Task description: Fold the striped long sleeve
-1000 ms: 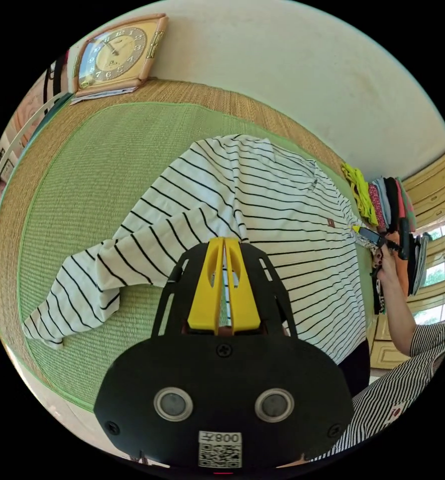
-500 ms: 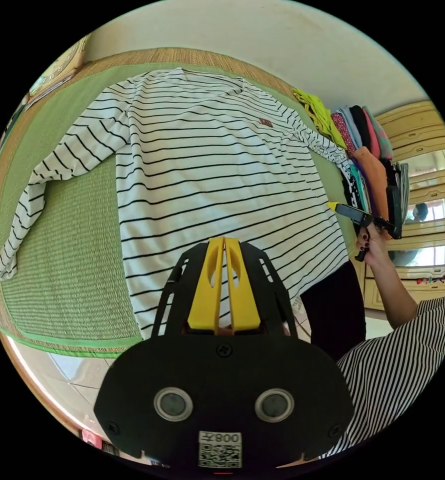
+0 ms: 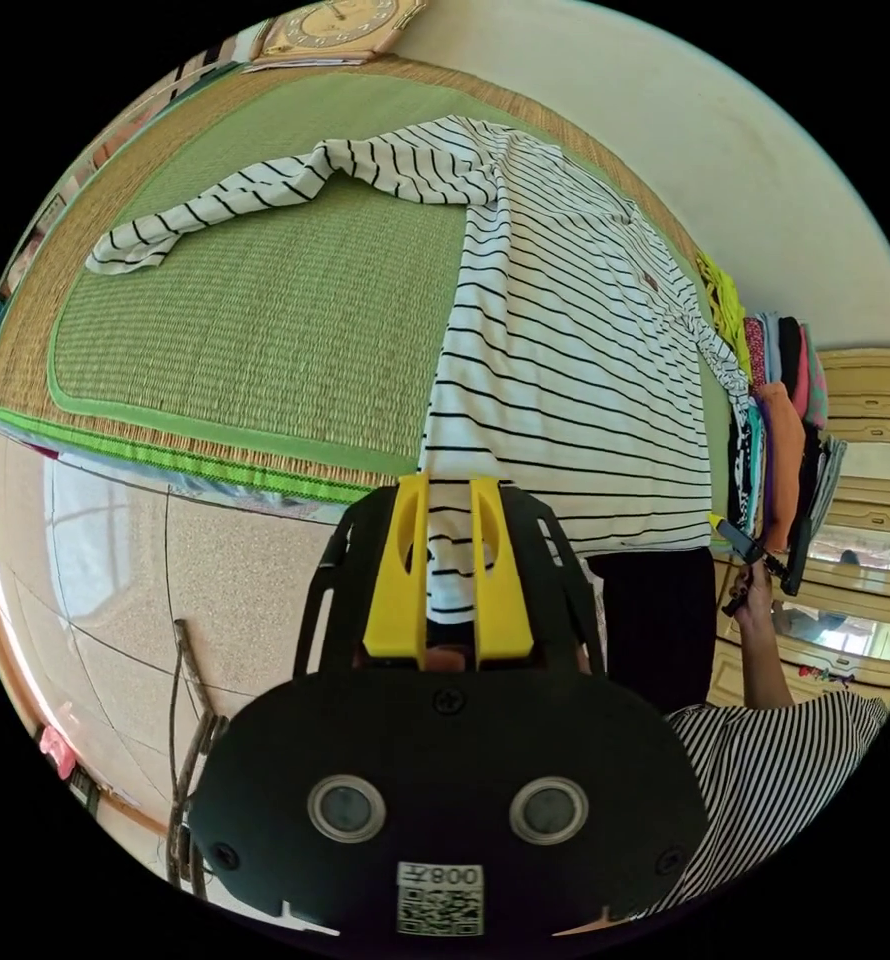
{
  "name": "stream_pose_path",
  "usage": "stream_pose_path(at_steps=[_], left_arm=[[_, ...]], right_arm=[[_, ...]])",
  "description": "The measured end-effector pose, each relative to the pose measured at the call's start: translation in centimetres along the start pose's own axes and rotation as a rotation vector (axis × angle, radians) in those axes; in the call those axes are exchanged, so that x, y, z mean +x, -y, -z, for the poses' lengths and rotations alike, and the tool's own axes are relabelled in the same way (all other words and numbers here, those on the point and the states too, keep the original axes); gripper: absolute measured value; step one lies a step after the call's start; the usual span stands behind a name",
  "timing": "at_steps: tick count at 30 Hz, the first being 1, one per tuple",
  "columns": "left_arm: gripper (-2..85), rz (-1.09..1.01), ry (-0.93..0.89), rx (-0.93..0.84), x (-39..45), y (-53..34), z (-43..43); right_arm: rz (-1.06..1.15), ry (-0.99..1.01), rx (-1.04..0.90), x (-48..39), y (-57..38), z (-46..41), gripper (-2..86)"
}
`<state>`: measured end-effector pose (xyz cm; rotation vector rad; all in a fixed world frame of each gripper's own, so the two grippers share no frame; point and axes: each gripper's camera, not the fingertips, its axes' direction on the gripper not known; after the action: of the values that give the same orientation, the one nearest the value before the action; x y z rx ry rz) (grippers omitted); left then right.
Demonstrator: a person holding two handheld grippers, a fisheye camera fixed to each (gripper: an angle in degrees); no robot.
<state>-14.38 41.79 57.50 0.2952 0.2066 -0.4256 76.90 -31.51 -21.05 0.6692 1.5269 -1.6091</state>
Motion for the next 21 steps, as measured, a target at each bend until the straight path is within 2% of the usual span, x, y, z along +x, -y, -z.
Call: stream_pose_path(at_steps=[5,11,16,21], left_arm=[[1.3,-0.029,0.02,-0.049,-0.5,-0.8,-0.8],[0.3,-0.001,-0.028,0.025,-1.7,-3.0,0.0],[1.2,0.0,-0.003,0.009,-1.9,-4.0,-0.9],[5.6,0.017,-0.14,0.0,-0.9,-4.7,-2.8]], right_arm=[[0.011,-0.031,-0.03,-0.4,-0.8,0.0,1.4],[0.029,0.086,-0.067,-0.5,-2.6,1.1,2.1],[0.012,0.108,-0.095,0.4,-4.0,0.5,2.3],[-0.027,0.139,-0.089,1.6,-3.8,0.7,2.4]])
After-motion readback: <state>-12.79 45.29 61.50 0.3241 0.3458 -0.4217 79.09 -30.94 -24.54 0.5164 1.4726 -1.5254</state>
